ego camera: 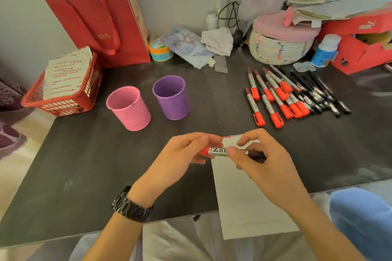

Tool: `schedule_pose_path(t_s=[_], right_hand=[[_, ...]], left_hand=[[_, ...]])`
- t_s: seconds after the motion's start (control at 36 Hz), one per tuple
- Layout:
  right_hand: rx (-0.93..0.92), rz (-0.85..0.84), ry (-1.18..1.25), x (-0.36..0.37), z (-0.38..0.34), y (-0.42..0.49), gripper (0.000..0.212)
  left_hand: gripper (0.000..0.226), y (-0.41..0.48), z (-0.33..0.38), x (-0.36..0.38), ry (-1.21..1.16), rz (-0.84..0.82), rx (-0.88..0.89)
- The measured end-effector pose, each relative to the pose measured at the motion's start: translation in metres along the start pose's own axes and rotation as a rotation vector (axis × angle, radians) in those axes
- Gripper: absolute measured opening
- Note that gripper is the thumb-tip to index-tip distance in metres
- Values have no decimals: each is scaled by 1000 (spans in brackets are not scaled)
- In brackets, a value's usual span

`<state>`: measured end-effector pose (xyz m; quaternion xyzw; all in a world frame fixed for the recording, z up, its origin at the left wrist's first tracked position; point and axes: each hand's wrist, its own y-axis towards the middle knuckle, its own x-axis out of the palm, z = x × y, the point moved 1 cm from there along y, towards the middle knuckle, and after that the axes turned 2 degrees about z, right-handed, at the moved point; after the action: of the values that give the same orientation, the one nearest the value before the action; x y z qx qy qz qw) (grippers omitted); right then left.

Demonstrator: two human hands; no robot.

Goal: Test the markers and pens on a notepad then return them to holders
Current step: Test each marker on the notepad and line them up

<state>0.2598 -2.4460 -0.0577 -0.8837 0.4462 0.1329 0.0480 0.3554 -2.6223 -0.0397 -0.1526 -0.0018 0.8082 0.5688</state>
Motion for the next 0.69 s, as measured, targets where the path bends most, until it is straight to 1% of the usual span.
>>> schedule_pose_path(t_s=[0.06, 0.17, 0.28, 0.33, 0.39, 0.44, 0.53, 0.58, 0.64, 0.69], right_hand=[[5, -49, -26, -4, 0, 8, 29], [-52, -136, -73, -7, -5, 25, 21], [-132, -193, -80, 2, -15, 37, 21], [-156, -220, -91, 11, -19, 42, 24], [-182, -247, -114, 20, -23, 45, 27], [-207, -268, -131, 29, -28, 48, 33], [-201, -295, -138, 40, -35, 52, 54], [-178, -300, -141, 48, -36, 53, 64], [-152, -305, -159, 55, -35, 52, 65], [-140, -318, -210, 61, -29, 51, 59]], left_hand=[[33, -3, -2, -9, 62, -67, -45], [27, -8, -3, -29, 141, -225, -67], [19, -12, 0, -42, 193, -253, -41], [20, -14, 1, -44, 222, -263, -41], [24, -16, 1, -47, 242, -240, -54], [22, -18, 0, -52, 235, -203, -46], [20, -25, -3, -62, 219, -149, -3], [18, -29, -6, -71, 214, -100, 23], [19, -32, -9, -80, 195, -35, 38], [21, -35, -12, -89, 167, 24, 49]])
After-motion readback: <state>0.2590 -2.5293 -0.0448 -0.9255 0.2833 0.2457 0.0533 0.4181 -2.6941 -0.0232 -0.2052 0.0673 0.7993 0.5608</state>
